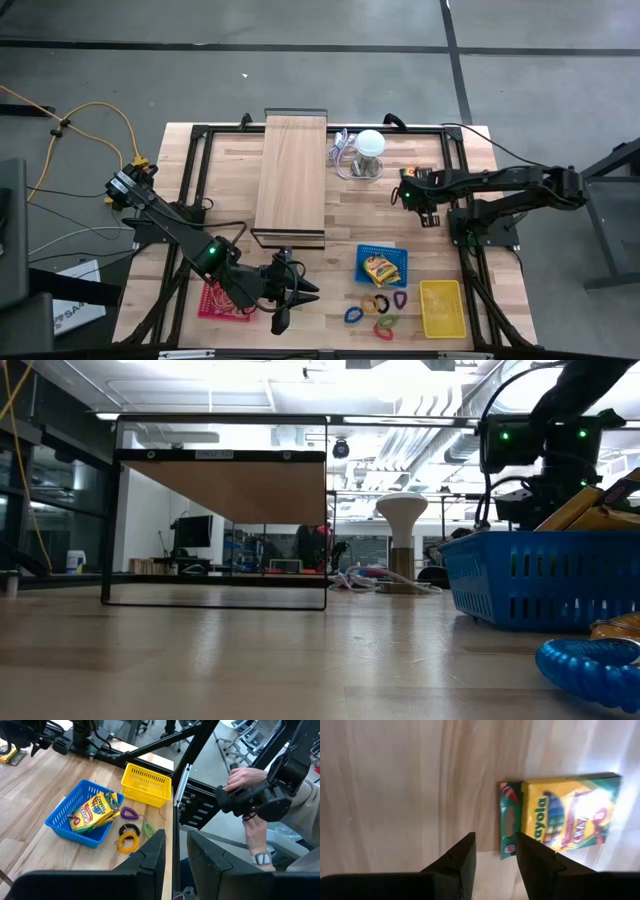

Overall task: Pick & Place Office Desk Supplies
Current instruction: Put the yellow crayon box into the blue bin

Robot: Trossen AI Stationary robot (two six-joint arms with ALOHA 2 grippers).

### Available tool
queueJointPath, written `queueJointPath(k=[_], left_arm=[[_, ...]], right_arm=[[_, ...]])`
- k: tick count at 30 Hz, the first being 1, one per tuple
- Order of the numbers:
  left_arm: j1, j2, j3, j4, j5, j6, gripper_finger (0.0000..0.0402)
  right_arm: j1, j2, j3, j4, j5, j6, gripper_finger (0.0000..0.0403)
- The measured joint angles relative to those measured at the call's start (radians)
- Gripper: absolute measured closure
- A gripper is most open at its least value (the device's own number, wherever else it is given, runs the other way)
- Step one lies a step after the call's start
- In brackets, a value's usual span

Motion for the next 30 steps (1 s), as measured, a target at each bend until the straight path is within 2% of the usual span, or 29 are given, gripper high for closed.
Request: queueJointPath(k=[12,18,23,30], left_arm=[[0.000,0.000,0.000,0.000,0.000,0.000,0.0325],[0.000,0.000,0.000,0.000,0.000,0.000,0.0325],[0.000,0.000,0.000,0.000,0.000,0.000,0.0325],[0.000,0.000,0.000,0.000,0.000,0.000,0.0325]], right_arm=[[0.000,0.025,-0.035,0.082,0.045,-0.035,0.0278],[0.000,0.094,-0.036,0.121,0.038,-0.034,0.0278],[0.001,0.145,-0.031,0.136,0.063,0.010,0.0278],[0.001,0.147,-0.033,0.143,0.085,0.044,0.0278]])
